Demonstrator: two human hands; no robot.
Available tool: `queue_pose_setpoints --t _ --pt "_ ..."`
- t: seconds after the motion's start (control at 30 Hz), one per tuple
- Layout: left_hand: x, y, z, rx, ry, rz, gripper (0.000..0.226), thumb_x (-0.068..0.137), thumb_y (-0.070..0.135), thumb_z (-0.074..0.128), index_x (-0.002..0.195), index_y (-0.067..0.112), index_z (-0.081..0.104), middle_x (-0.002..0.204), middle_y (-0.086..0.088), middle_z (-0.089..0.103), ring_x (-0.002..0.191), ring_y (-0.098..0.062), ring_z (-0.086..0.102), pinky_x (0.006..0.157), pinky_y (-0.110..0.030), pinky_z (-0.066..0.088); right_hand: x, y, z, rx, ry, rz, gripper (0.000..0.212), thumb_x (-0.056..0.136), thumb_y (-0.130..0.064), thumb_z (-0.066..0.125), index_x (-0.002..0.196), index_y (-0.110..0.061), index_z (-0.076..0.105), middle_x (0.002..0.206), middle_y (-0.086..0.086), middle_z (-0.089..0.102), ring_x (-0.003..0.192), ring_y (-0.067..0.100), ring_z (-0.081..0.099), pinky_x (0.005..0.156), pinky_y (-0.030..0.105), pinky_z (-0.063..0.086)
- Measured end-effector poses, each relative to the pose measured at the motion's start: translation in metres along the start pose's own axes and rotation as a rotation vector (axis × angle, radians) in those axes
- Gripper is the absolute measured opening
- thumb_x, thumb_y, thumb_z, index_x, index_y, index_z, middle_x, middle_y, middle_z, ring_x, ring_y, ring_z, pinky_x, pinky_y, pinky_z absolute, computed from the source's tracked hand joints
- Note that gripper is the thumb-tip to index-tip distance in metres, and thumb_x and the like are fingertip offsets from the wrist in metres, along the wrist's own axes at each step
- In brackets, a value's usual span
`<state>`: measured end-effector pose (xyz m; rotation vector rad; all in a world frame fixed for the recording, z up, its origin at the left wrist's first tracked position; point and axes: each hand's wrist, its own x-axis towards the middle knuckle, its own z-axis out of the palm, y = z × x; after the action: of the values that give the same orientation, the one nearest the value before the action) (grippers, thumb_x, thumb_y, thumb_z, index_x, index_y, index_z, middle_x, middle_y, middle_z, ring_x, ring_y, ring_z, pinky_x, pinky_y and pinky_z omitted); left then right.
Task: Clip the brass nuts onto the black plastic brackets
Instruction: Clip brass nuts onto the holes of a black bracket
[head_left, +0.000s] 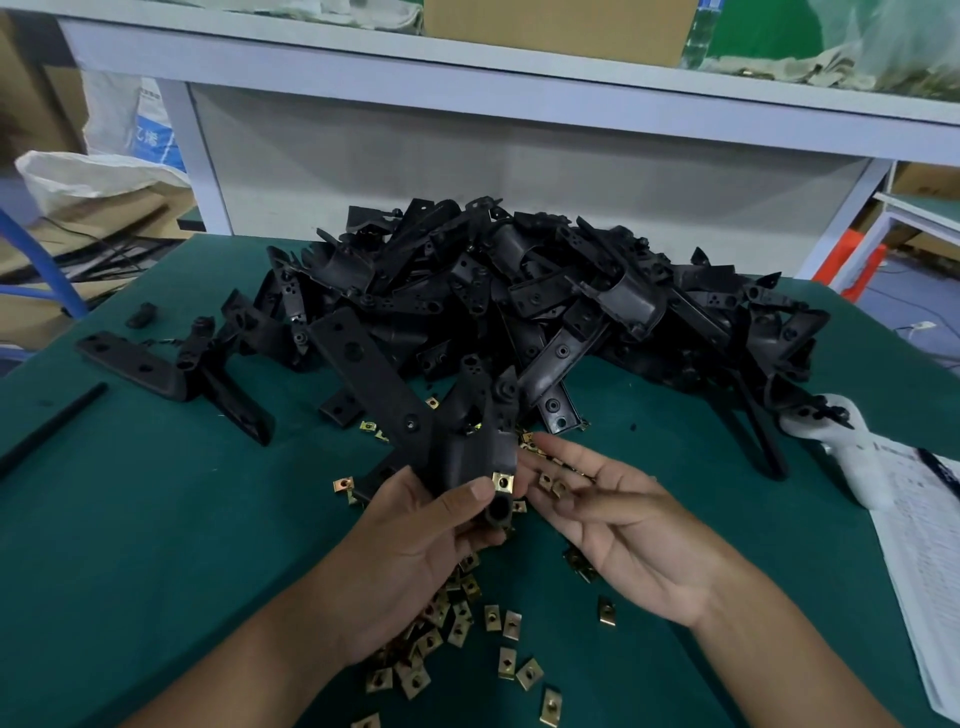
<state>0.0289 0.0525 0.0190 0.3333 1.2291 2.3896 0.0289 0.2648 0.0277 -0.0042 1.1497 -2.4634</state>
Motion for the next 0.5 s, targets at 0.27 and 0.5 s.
queue_pose_setpoints --t 0.27,0.5 --pt "0.0002 -0.0056 -0.0019 0.037 0.067 0.020 0.035 0.072 0.027 0.087 0.105 0.023 0.078 0.110 -0.006 0.074 0.093 -0.016 0.070 0.076 -0.028 0.056 0.0000 0.0012 0.0031 -0.108 0.118 0.019 0.034 0.083 0.005 0.060 0.112 -0.004 0.075 0.106 0.015 0.074 0.085 0.017 0.073 0.070 0.025 0.060" --pt "0.0019 -0.0077 -0.0057 0.106 0.157 0.026 0.034 0.071 0.028 0.082 0.104 0.022 0.076 0.105 -0.013 0.070 0.089 -0.020 0.065 0.068 -0.027 0.053 -0.0022 0.0008 0.0042 -0.168 0.096 0.029 0.022 0.084 -0.002 0.064 0.102 -0.008 0.075 0.091 0.010 0.070 0.069 0.013 0.063 0.059 0.021 0.055"
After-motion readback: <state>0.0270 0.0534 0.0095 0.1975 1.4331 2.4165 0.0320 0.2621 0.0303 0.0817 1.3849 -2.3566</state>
